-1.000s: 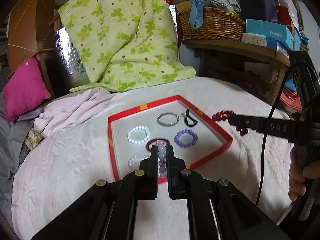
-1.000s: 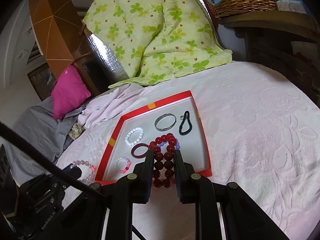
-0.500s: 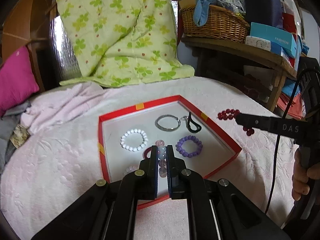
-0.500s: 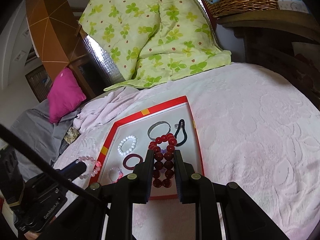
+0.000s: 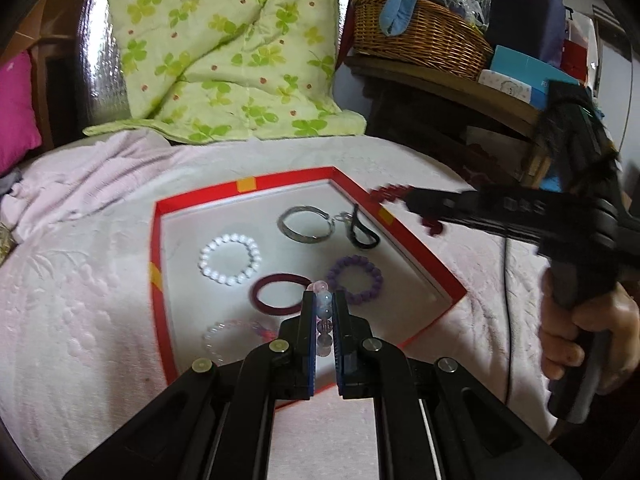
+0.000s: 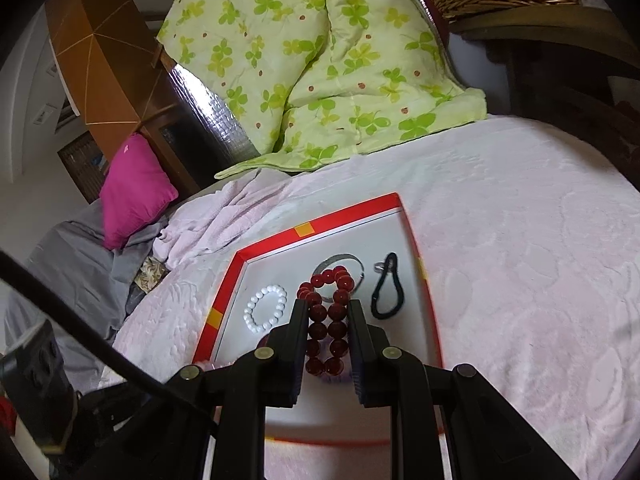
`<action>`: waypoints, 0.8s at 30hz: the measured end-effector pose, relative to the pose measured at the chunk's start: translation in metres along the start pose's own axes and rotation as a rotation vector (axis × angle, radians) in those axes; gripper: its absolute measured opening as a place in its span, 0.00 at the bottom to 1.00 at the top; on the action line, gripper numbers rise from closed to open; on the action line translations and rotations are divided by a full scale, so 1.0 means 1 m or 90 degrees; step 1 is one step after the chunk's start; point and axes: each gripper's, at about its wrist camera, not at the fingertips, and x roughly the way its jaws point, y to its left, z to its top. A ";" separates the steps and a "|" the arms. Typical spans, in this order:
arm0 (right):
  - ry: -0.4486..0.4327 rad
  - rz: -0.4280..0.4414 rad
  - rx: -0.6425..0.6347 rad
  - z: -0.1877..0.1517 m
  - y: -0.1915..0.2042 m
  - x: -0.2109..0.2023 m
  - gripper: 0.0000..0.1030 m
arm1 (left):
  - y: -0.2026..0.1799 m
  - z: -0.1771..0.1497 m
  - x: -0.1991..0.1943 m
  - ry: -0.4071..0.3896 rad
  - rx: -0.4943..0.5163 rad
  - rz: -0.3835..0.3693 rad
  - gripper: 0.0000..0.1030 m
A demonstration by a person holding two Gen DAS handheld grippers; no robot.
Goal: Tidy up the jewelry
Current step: 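Carry both held bracelets over the red box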
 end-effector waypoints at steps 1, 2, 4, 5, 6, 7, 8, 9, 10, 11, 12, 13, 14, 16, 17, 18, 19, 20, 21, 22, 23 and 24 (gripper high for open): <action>0.003 -0.001 -0.001 0.002 0.001 0.004 0.20 | -0.001 -0.001 0.001 0.001 0.003 -0.005 0.08; 0.006 0.002 0.002 0.003 0.001 0.009 0.20 | -0.002 -0.001 0.001 0.002 0.004 -0.007 0.08; 0.011 0.005 0.009 0.005 0.000 0.015 0.20 | -0.002 -0.002 0.001 0.002 0.003 -0.016 0.08; 0.014 0.003 0.011 0.006 -0.002 0.017 0.20 | -0.002 -0.002 0.001 0.003 0.000 -0.024 0.08; 0.015 0.002 0.014 0.006 -0.003 0.017 0.20 | -0.002 -0.002 0.002 0.004 -0.001 -0.028 0.08; 0.020 0.000 0.020 0.005 -0.005 0.018 0.20 | -0.003 -0.003 0.002 0.005 0.000 -0.032 0.08; 0.025 -0.002 0.027 0.004 -0.008 0.018 0.20 | -0.003 -0.003 0.002 0.004 0.002 -0.036 0.08; 0.028 -0.003 0.030 0.004 -0.010 0.018 0.20 | -0.004 -0.003 0.002 0.003 0.003 -0.038 0.08; 0.033 -0.005 0.034 0.002 -0.013 0.017 0.20 | -0.004 -0.003 0.002 0.002 0.004 -0.044 0.08; 0.036 -0.007 0.035 0.001 -0.014 0.016 0.20 | -0.005 -0.003 0.002 0.002 0.004 -0.049 0.08; 0.041 -0.009 0.034 0.000 -0.015 0.015 0.20 | -0.005 -0.004 0.002 0.002 0.004 -0.052 0.08; 0.050 -0.012 0.031 -0.003 -0.016 0.014 0.20 | -0.006 -0.004 0.003 0.004 0.006 -0.053 0.08; 0.058 -0.014 0.032 -0.006 -0.017 0.013 0.20 | -0.007 -0.005 0.005 0.006 0.009 -0.053 0.08; 0.071 -0.010 0.036 -0.010 -0.019 0.012 0.20 | -0.008 -0.007 0.010 0.014 0.011 -0.050 0.08; 0.080 -0.007 0.037 -0.013 -0.019 0.011 0.20 | -0.008 -0.008 0.012 0.018 0.010 -0.049 0.08; 0.086 -0.009 0.033 -0.016 -0.018 0.011 0.20 | -0.008 -0.009 0.014 0.021 0.010 -0.047 0.08; 0.092 -0.016 0.025 -0.020 -0.016 0.010 0.20 | -0.008 -0.009 0.016 0.023 0.010 -0.046 0.08; 0.096 -0.021 0.021 -0.021 -0.016 0.010 0.20 | -0.008 -0.010 0.018 0.026 0.011 -0.045 0.08; 0.100 -0.029 0.017 -0.024 -0.016 0.010 0.20 | -0.009 -0.011 0.020 0.029 0.012 -0.043 0.08; 0.106 -0.034 0.018 -0.027 -0.017 0.010 0.20 | -0.009 -0.012 0.022 0.031 0.013 -0.041 0.08; 0.109 -0.036 0.020 -0.028 -0.018 0.011 0.20 | -0.010 -0.012 0.023 0.032 0.014 -0.040 0.08; 0.113 -0.039 0.025 -0.029 -0.021 0.012 0.20 | -0.011 -0.013 0.024 0.034 0.016 -0.038 0.08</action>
